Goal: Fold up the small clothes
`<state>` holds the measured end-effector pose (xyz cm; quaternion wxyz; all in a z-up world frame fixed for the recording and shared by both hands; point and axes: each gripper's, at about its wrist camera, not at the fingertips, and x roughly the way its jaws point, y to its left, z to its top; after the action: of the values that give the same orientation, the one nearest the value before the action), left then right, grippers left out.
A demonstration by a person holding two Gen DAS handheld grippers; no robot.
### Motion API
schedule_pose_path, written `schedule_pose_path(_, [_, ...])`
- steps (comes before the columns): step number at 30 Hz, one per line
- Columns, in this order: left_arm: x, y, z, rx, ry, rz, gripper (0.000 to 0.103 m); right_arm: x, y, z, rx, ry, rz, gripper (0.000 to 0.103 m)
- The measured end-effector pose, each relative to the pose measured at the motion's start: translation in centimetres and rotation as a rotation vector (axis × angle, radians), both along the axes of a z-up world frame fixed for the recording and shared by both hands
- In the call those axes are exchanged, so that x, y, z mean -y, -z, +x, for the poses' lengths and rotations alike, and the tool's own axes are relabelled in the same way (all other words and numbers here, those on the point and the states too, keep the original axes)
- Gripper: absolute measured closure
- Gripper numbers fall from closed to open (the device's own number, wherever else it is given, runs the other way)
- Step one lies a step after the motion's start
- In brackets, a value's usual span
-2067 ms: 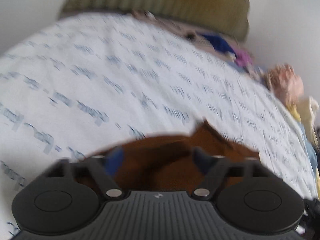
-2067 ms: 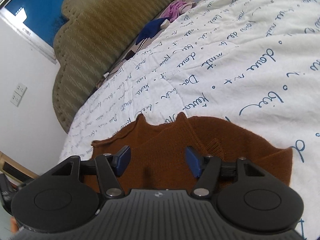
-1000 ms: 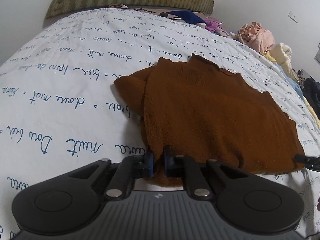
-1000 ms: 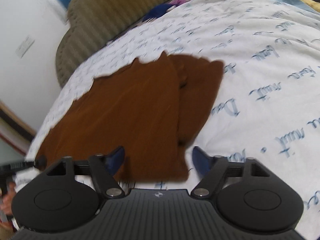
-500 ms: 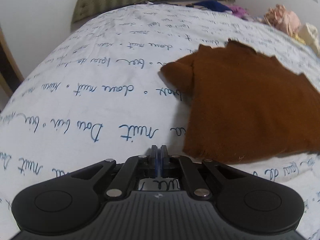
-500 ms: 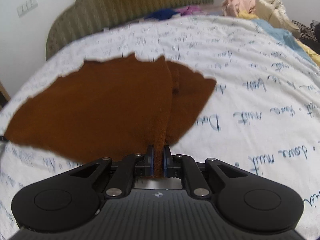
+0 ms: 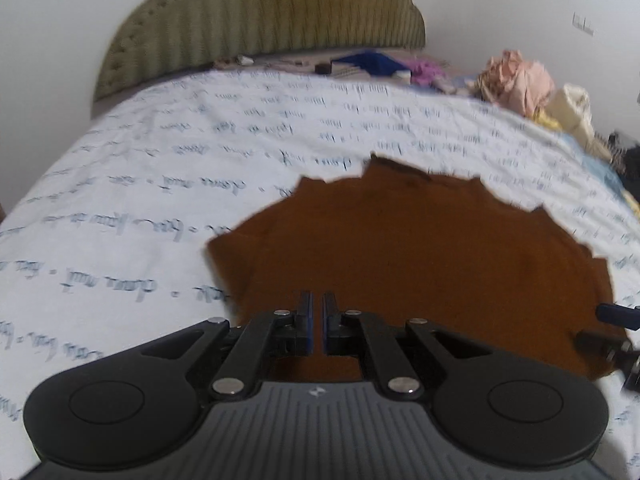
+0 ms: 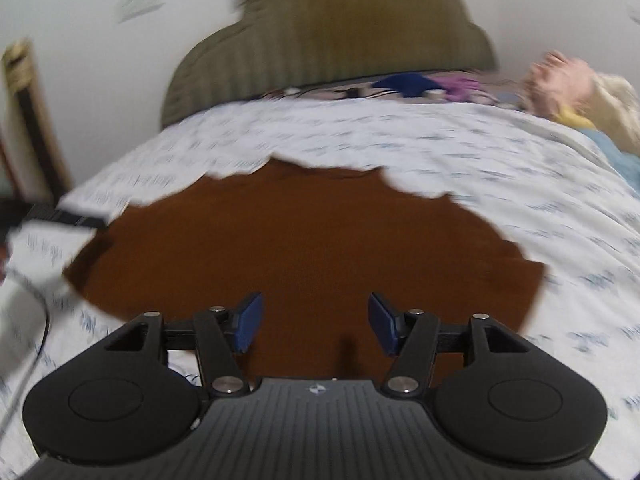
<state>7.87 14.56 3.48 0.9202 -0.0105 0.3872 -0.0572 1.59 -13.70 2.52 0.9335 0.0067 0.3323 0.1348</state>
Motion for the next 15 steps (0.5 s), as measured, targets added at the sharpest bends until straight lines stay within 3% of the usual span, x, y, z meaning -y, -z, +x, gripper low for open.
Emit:
schedule_pose_path(3, [-0.4, 3.0, 1.6, -0.072, -0.032, 0.016, 0.099, -2.0, 2.0, 0.9, -0.067, -0.017, -0.059, 0.034])
schedule_pose_path(6, [-2.6, 3.9, 1.3, -0.079, -0.039, -0.100, 0.099, -2.6, 3.1, 0.6, -0.097, -0.037, -0.093, 0.032])
schedule_pose_path(9, [-3.4, 2.9, 0.8, -0.074, -0.048, -0.157, 0.099, -2.7, 1.9, 0.1, -0.076, -0.030, -0.078, 0.031])
schedule_pose_path(15, [-2.6, 2.6, 0.5, -0.062, -0.056, -0.107, 0.099, -3.5, 1.2, 0.5, -0.018, -0.027, -0.034, 0.019])
